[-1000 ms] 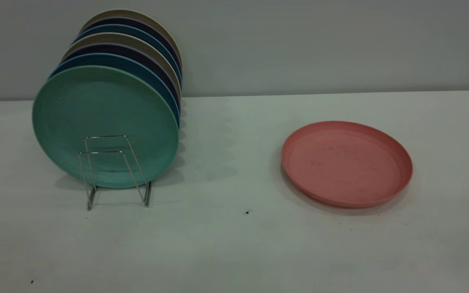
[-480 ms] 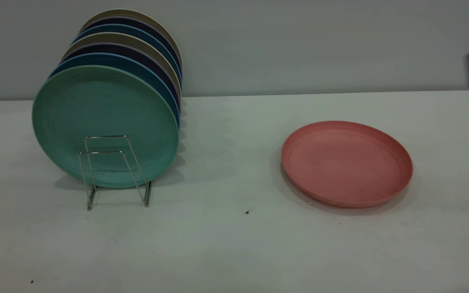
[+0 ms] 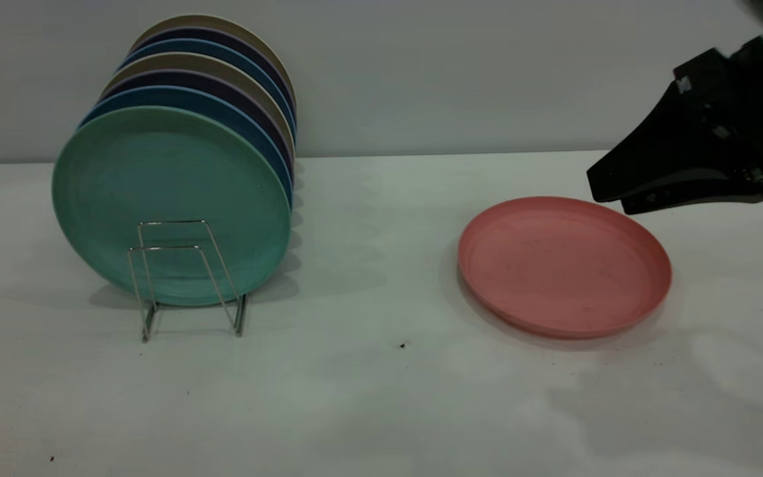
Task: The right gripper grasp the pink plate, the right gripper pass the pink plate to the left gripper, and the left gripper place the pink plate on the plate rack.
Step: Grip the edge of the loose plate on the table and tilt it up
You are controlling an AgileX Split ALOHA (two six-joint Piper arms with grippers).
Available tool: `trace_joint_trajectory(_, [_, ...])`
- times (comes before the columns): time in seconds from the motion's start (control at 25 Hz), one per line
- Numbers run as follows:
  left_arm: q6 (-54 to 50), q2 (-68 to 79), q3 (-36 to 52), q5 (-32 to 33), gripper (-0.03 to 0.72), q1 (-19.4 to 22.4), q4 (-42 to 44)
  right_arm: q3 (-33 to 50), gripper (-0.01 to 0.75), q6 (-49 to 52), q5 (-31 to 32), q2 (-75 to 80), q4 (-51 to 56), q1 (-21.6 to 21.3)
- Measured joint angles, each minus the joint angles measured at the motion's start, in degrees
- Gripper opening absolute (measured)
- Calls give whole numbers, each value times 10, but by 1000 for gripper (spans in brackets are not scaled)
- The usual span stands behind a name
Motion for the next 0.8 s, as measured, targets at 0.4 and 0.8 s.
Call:
trace_joint_trajectory(0.4, [0,0,0,7,471,0,0,-133,363,43,41,179,-47,-156])
trace_joint_trajectory(0.8, [0,0,0,14,471,0,0,-230,363,44,10,322,-60,-162])
